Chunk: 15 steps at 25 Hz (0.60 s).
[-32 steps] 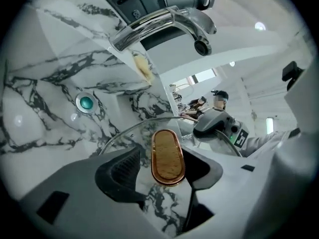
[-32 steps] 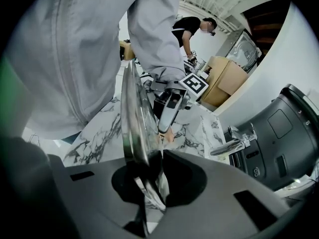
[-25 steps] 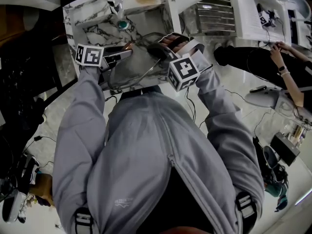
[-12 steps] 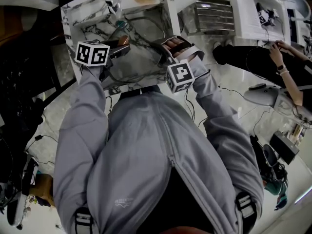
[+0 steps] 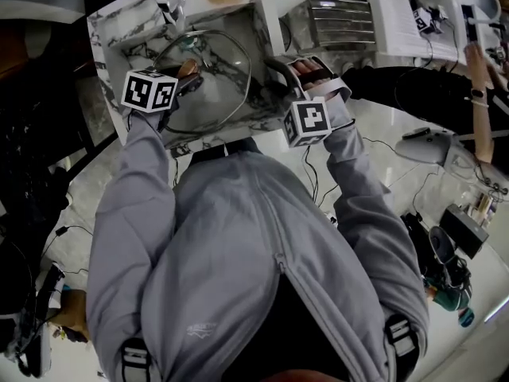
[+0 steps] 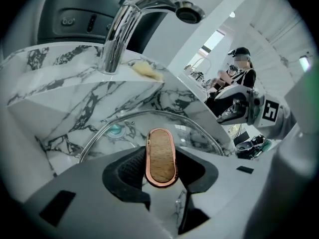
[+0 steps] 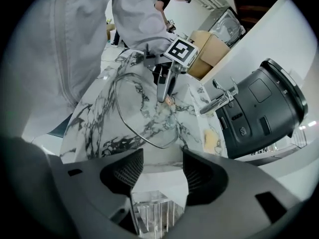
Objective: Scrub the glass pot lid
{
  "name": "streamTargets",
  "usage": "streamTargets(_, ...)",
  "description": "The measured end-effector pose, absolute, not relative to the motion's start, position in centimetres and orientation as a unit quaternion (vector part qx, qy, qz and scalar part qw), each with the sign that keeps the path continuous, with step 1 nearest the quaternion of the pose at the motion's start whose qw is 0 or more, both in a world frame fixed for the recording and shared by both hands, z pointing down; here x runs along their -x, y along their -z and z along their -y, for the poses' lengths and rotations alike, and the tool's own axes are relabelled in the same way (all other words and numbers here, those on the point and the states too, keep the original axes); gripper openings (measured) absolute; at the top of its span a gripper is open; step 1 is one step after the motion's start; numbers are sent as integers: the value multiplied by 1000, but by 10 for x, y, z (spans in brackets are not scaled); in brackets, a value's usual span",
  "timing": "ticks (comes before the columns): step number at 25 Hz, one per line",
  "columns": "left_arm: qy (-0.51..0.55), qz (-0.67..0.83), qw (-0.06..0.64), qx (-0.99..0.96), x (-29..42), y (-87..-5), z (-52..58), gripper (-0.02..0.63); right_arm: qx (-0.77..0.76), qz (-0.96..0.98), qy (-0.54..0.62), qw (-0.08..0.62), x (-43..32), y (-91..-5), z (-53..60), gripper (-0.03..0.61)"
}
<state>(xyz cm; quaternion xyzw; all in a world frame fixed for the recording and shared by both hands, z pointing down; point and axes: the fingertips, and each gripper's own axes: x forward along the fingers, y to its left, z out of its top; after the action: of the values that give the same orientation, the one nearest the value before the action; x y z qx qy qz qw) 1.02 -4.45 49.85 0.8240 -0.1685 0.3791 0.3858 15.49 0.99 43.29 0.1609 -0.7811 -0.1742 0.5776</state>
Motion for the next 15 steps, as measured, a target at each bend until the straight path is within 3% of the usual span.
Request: streamTargets(15, -446, 195, 235, -842, -42, -534, 46, 186, -271, 778, 118, 554, -148, -426, 98, 232)
